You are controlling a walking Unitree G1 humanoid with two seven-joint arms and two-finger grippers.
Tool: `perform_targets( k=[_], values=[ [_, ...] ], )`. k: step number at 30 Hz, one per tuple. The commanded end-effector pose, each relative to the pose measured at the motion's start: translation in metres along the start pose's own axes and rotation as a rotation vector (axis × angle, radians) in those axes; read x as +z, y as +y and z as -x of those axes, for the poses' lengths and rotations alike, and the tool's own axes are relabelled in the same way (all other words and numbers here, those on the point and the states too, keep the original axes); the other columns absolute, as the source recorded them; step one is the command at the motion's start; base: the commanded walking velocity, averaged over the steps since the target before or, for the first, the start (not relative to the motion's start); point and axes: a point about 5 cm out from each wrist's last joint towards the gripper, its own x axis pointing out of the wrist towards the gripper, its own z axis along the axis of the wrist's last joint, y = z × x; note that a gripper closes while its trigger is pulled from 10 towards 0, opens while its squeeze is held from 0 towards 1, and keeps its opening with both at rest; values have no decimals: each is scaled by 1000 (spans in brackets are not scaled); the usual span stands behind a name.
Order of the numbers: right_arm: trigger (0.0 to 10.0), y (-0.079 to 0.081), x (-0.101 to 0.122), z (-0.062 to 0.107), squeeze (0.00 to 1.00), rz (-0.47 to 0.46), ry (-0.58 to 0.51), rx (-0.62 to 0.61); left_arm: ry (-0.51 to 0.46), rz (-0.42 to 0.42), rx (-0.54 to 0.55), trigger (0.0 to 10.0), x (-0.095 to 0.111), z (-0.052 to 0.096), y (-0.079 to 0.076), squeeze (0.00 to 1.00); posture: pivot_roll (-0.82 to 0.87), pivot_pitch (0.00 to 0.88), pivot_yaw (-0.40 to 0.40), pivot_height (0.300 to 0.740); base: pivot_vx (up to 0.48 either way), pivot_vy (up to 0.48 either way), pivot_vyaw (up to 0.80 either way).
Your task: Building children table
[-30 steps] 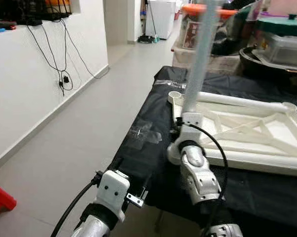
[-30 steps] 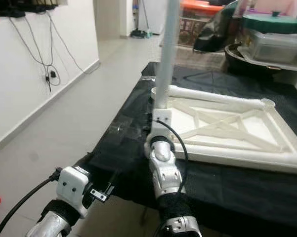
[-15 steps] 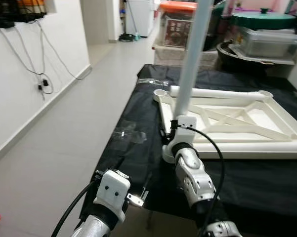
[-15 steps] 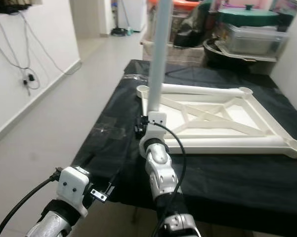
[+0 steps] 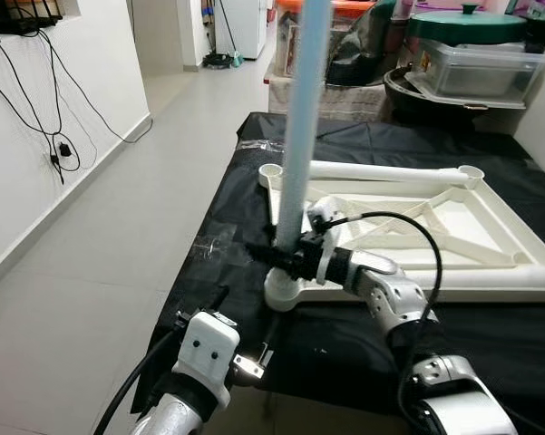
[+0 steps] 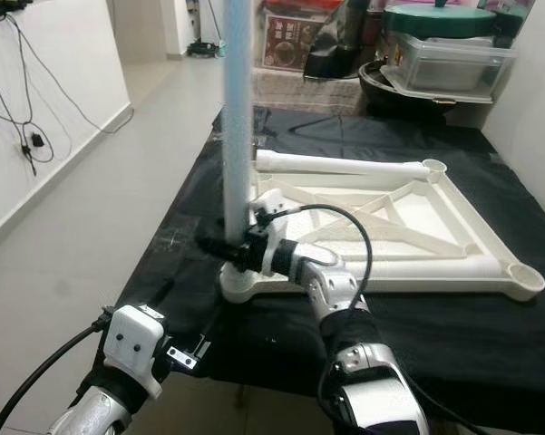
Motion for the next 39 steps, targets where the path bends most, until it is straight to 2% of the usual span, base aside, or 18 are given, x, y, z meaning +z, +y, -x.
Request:
perform_targets(
  k=[1, 2, 10, 12, 13, 14, 15, 17, 18, 20, 27, 28, 29, 30, 32, 33, 34, 39],
  values=[
    [10000, 12, -7, -14, 0, 1, 51, 132, 16, 5, -5, 10000, -5, 1, -2, 0, 135, 36, -67, 740, 0, 0, 0],
    [0, 14, -10, -19, 0, -1, 61, 136, 16, 6, -4, 10000, -4, 1, -2, 0, 134, 37, -68, 740, 0, 0, 0],
    [0, 6, -14, -25, 0, 69, 22, -59, 15, 8, -1, 10000, -5, 0, -1, 0, 128, 33, -66, 740, 0, 0, 0],
    [0, -7, -14, -19, 0, 94, -18, -362, 17, 8, -1, 10000, -6, -1, -1, 0, 121, 28, -60, 740, 0, 0, 0],
    [0, -7, -14, -19, 0, 94, -18, -362, 17, 8, -1, 10000, -6, -1, -1, 0, 121, 28, -60, 740, 0, 0, 0],
    [0, -19, -15, -6, 0, 117, -42, -722, 18, 6, -1, 10000, -7, -2, 1, 0, 115, 27, -54, 740, 0, 0, 0],
    [0, -19, -15, -6, 0, 117, -42, -722, 18, 6, -1, 10000, -7, -2, 1, 0, 115, 27, -54, 740, 0, 0, 0],
    [0, -24, -19, 16, 0, 105, -48, -1047, 19, 4, -3, 10000, -8, -3, 1, 0, 111, 23, -48, 740, 0, 0, 0],
    [0, -24, -19, 16, 0, 105, -48, -1047, 19, 4, -3, 10000, -8, -3, 1, 0, 111, 23, -48, 740, 0, 0, 0],
    [0, -21, -23, 37, 0, 84, -46, -1301, 21, 1, -6, 10000, -9, -3, 1, 0, 112, 20, -47, 740, 0, 0, 0],
    [0, -2, -32, 33, 0, 20, -28, -1454, 22, -3, -12, 10000, -10, -4, 2, 0, 114, 21, -44, 740, 0, 0, 0],
    [4784, 4, -31, 11, 0, -11, -83, -1355, 22, -4, -10, 10000, -10, -4, 2, 0, 114, 20, -49, 740, 0, 0, 0],
    [4784, 4, -31, 11, 0, -11, -83, -1355, 22, -4, -10, 10000, -10, -4, 2, 0, 114, 20, -49, 740, 0, 0, 0],
    [10000, 7, -25, 0, 890, 9, -137, -1267, 22, -5, -9, 10000, -10, -4, 2, 0, 118, 24, -51, 740, 0, 0, 0],
    [10000, 9, -21, -7, 890, 26, -169, -1219, 21, -5, -8, 10000, -10, -4, 2, 0, 118, 24, -51, 740, 0, 0, 0],
    [10000, 10, -18, -11, 1000, 38, -196, -1163, 21, -4, -8, 10000, -10, -4, 2, 0, 116, 23, -49, 740, 0, 0, 0],
    [10000, 7, -17, -12, 4, 34, -216, -1089, 21, -4, -7, 10000, -10, -4, 2, 0, 119, 20, -52, 740, 0, 0, 0],
    [10000, -3, -11, -4, 0, 31, -228, -930, 21, -2, -8, 10000, -10, -3, 1, 0, 118, 14, -54, 740, 0, 0, 0]
  ],
)
